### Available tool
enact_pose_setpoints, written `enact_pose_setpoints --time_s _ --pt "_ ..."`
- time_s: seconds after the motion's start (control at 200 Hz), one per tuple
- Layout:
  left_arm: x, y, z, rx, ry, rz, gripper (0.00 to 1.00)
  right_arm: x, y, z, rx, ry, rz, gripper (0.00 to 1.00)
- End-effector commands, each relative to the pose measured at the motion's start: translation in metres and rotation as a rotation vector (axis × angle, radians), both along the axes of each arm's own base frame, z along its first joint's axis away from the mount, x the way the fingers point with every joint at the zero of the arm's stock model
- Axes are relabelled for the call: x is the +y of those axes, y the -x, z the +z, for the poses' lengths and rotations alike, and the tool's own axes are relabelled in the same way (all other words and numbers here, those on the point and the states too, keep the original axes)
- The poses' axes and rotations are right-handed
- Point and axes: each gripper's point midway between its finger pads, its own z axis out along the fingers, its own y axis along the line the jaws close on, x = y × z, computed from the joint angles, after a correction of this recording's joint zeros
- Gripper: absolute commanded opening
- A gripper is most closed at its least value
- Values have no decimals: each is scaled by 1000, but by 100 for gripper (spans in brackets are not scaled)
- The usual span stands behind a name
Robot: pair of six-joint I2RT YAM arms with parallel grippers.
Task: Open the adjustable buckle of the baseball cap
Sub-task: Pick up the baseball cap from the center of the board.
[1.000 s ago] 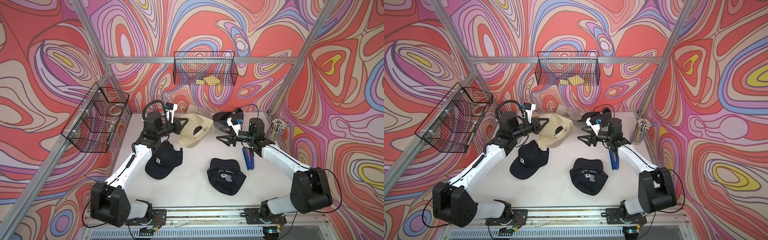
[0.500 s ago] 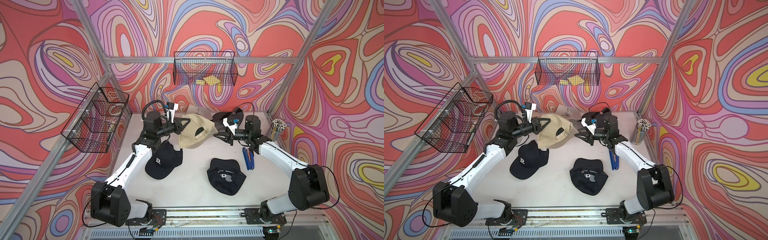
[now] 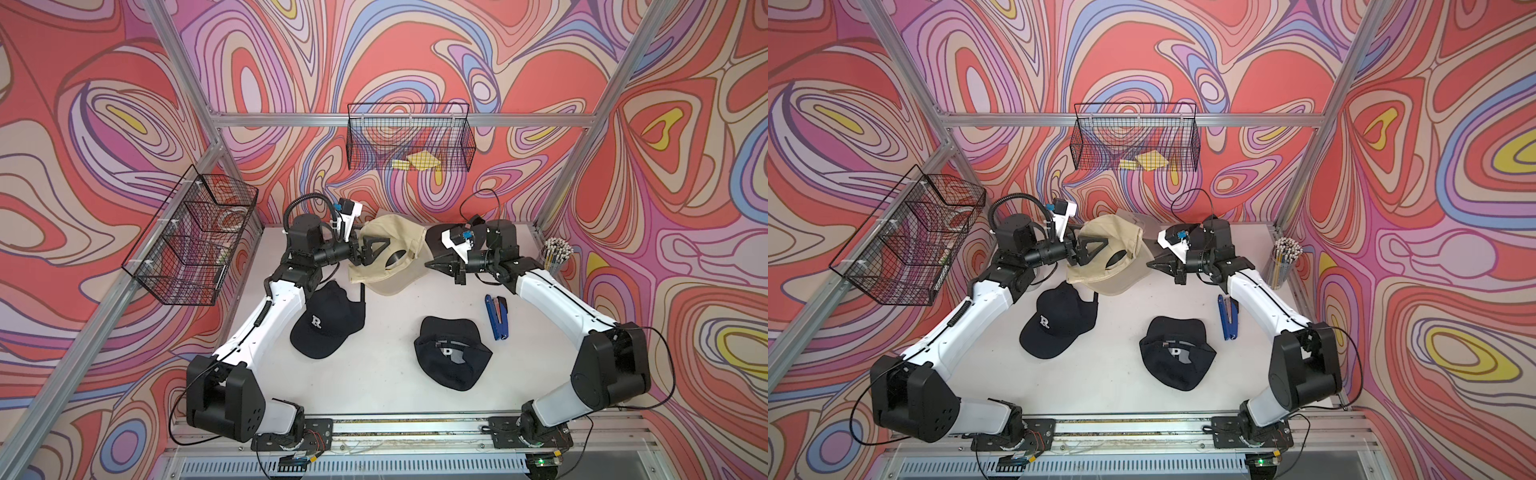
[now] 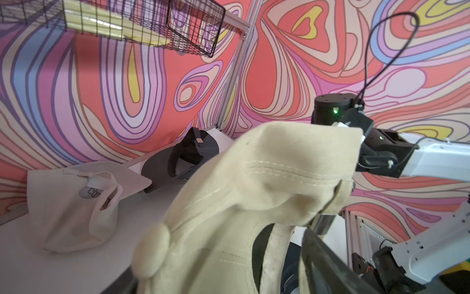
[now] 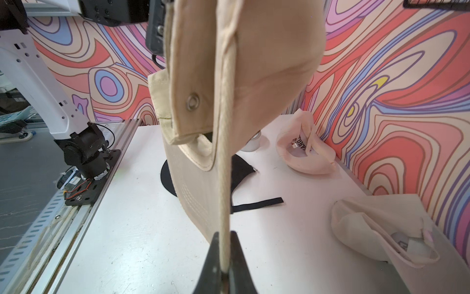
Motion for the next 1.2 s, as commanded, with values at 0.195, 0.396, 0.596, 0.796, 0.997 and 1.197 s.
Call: enact_pose_setpoints --time_s 0.195,0.396,0.596,0.796,0.997,1.197 --pt "4 41 30 -363 -293 -135 89 -5 7 -25 51 127 9 0" --pt "7 50 22 -457 -399 -183 88 -7 5 -21 38 147 -6 0" --pt "1 60 10 -494 -417 -303 87 -8 10 -21 15 177 28 0" --pt "-7 58 15 -571 -404 -353 87 -9 19 -23 -38 191 75 0" --pt "-15 53 22 -597 -437 -389 87 -11 19 -31 -95 248 79 0" --pt "-23 66 18 -598 -438 -526 88 -8 19 -28 -148 255 107 0"
